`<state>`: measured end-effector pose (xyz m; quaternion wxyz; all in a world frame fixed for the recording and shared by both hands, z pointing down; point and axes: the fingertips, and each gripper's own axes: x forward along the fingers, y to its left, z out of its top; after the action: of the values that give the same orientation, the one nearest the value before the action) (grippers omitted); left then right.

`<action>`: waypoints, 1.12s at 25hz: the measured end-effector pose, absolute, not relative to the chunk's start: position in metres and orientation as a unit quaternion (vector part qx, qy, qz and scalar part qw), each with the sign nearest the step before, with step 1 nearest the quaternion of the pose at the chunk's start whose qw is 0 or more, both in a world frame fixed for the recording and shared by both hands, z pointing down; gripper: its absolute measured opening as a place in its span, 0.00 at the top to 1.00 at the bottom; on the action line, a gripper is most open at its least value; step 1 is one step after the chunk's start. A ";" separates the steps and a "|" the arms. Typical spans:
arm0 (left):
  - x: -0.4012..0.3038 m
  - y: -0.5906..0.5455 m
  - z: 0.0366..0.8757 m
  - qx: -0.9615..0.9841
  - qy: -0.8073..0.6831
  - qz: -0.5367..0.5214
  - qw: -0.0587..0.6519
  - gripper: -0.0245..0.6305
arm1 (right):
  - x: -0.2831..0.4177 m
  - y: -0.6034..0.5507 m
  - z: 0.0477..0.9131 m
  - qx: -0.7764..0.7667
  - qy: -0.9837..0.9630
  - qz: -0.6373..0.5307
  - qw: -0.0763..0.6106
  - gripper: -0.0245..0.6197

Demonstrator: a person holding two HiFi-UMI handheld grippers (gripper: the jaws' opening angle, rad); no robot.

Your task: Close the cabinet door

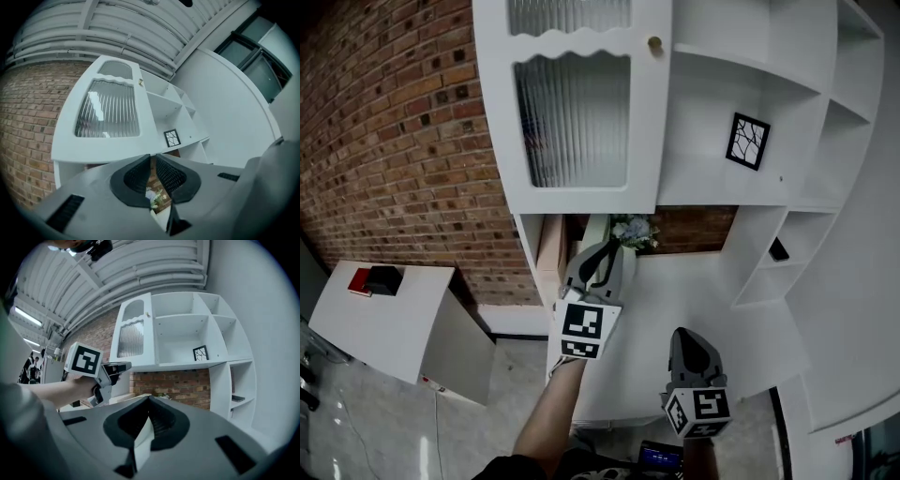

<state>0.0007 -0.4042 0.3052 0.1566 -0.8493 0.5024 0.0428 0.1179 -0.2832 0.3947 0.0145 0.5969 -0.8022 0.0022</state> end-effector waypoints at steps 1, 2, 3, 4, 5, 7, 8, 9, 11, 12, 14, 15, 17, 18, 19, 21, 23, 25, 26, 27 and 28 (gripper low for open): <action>-0.005 -0.396 0.312 -0.850 0.505 0.044 0.145 0.90 | 0.118 -0.282 0.395 0.597 -0.802 -0.002 0.020 0.96; -0.010 -0.388 0.318 -0.850 0.508 0.043 0.133 0.90 | 0.118 -0.282 0.395 0.597 -0.802 -0.003 0.020 0.96; -0.015 -0.380 0.325 -0.849 0.512 0.042 0.121 0.91 | 0.119 -0.281 0.394 0.597 -0.802 -0.003 0.019 0.96; -0.020 -0.372 0.333 -0.848 0.517 0.040 0.109 0.91 | 0.119 -0.280 0.393 0.597 -0.802 -0.004 0.019 0.96; -0.024 -0.364 0.340 -0.847 0.522 0.039 0.096 0.91 | 0.120 -0.280 0.392 0.597 -0.802 -0.006 0.021 0.96; -0.033 -0.349 0.353 -0.844 0.531 0.043 0.068 0.91 | 0.121 -0.280 0.388 0.595 -0.803 -0.012 0.020 0.96; -0.037 -0.342 0.360 -0.842 0.535 0.044 0.057 0.91 | 0.121 -0.280 0.386 0.594 -0.804 -0.015 0.018 0.96; -0.041 -0.335 0.365 -0.840 0.539 0.045 0.046 0.91 | 0.122 -0.279 0.385 0.595 -0.804 -0.014 0.015 0.96; -0.049 -0.321 0.375 -0.835 0.547 0.047 0.030 0.91 | 0.122 -0.273 0.386 0.597 -0.802 -0.007 0.009 0.96; -0.052 -0.315 0.379 -0.833 0.551 0.049 0.022 0.91 | 0.122 -0.270 0.388 0.598 -0.802 -0.002 0.008 0.96; -0.058 -0.304 0.384 -0.830 0.555 0.052 0.010 0.91 | 0.120 -0.262 0.393 0.598 -0.801 0.007 0.006 0.96; -0.060 -0.300 0.385 -0.829 0.556 0.053 0.007 0.91 | 0.118 -0.259 0.395 0.598 -0.802 0.011 0.005 0.96; -0.061 -0.296 0.387 -0.829 0.556 0.052 0.007 0.91 | 0.114 -0.257 0.399 0.597 -0.802 0.016 0.005 0.96; -0.060 -0.294 0.388 -0.830 0.556 0.051 0.007 0.91 | 0.112 -0.256 0.400 0.595 -0.803 0.016 0.005 0.96; -0.059 -0.293 0.389 -0.830 0.555 0.051 0.005 0.91 | 0.110 -0.256 0.400 0.594 -0.804 0.015 0.006 0.96; -0.058 -0.292 0.391 -0.831 0.554 0.051 0.003 0.91 | 0.108 -0.257 0.400 0.593 -0.805 0.012 0.008 0.96; -0.058 -0.292 0.392 -0.833 0.552 0.050 0.005 0.91 | 0.107 -0.257 0.400 0.594 -0.804 0.009 0.011 0.96; -0.059 -0.292 0.393 -0.833 0.551 0.051 0.001 0.91 | 0.106 -0.258 0.401 0.594 -0.804 0.008 0.015 0.96; -0.059 -0.293 0.393 -0.833 0.551 0.052 -0.001 0.91 | 0.105 -0.259 0.401 0.594 -0.804 0.008 0.016 0.96; -0.060 -0.293 0.393 -0.833 0.551 0.051 -0.002 0.91 | 0.105 -0.259 0.402 0.594 -0.804 0.009 0.018 0.96; -0.060 -0.294 0.394 -0.833 0.550 0.050 -0.001 0.91 | 0.104 -0.260 0.402 0.594 -0.804 0.009 0.019 0.96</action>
<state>-0.0600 -0.2940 0.3935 -0.0006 -0.8334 0.5504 0.0502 0.1042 -0.2603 0.4019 0.0192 0.5943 -0.8040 0.0094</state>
